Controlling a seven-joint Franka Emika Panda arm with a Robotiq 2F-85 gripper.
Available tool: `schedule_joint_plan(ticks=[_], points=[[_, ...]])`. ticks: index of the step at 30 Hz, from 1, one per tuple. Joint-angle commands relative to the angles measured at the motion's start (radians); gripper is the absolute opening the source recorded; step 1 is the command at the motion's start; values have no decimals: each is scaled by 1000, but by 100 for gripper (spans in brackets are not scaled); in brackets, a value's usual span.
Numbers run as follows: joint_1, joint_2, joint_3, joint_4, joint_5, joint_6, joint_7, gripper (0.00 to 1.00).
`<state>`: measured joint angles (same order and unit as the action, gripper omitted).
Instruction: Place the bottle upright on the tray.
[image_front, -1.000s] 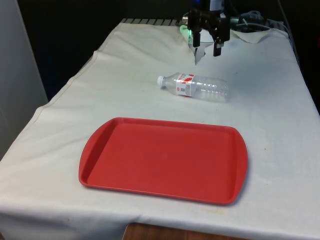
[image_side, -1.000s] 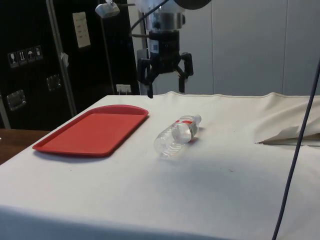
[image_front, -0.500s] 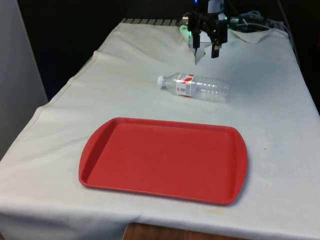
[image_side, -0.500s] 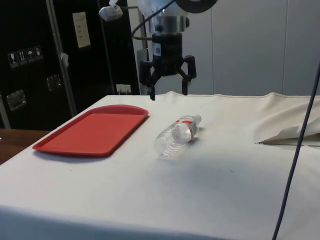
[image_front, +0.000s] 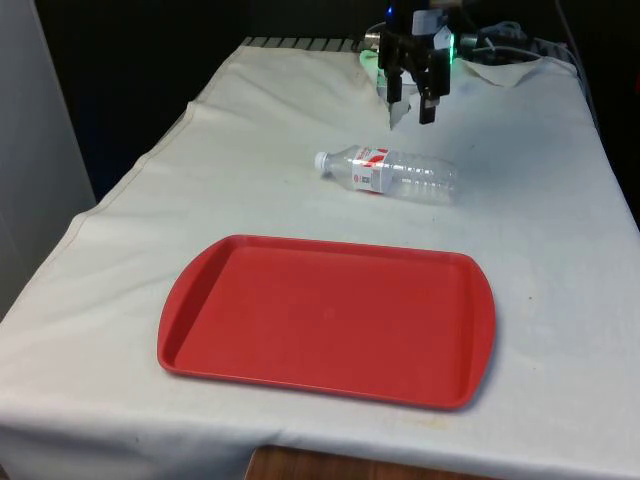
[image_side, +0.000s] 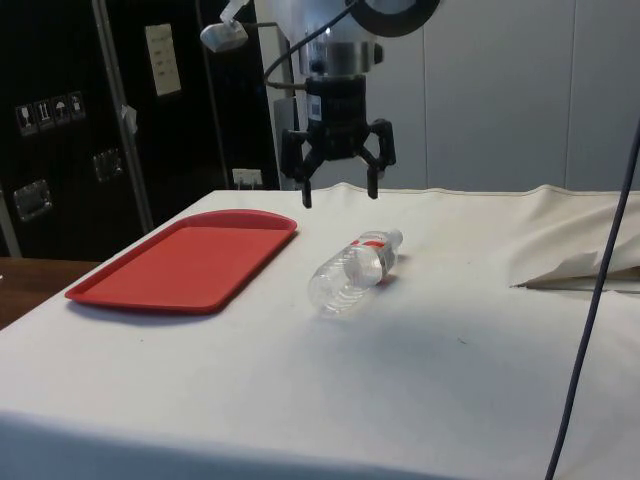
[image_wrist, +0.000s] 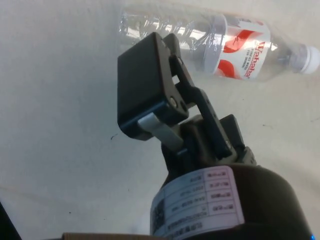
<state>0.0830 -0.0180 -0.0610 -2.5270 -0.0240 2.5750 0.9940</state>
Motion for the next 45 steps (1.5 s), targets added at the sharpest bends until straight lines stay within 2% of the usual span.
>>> schedule_joint_plan(ticks=[1, 2, 3, 9, 10, 12, 18, 19, 20, 25, 28, 29, 30, 33, 35, 36, 37, 43, 44, 45], points=[[0, 5, 0, -4, 11, 17, 11, 100], [0, 4, 0, 0, 1, 1, 11, 100], [0, 8, 0, -4, 12, 20, 20, 100], [1, 16, 0, -4, 29, 29, 37, 100], [0, 15, -1, 0, 9, 10, 40, 100], [1, 20, 0, -5, 45, 36, 34, 100], [1, 20, -4, -8, 77, 52, 23, 100], [-1, 21, -7, -3, 47, 33, 40, 100], [1, 19, -5, -9, 81, 55, 21, 100], [2, 18, -7, -10, 103, 65, 16, 100], [3, 17, -7, -9, 138, 64, 4, 100], [0, 21, -10, -5, 102, 53, 27, 100], [3, 17, -6, -9, 148, 63, 0, 100], [3, 17, -6, -7, 186, 60, -13, 100], [3, 17, -6, -6, 202, 59, -18, 100], [0, 21, -10, -4, 162, 53, 3, 100], [3, 17, -6, -6, 209, 58, -20, 100], [3, 17, -6, -4, 257, 53, -26, 100], [0, 21, -10, -4, 217, 53, -4, 100], [3, 17, -6, -4, 263, 53, -27, 100]])
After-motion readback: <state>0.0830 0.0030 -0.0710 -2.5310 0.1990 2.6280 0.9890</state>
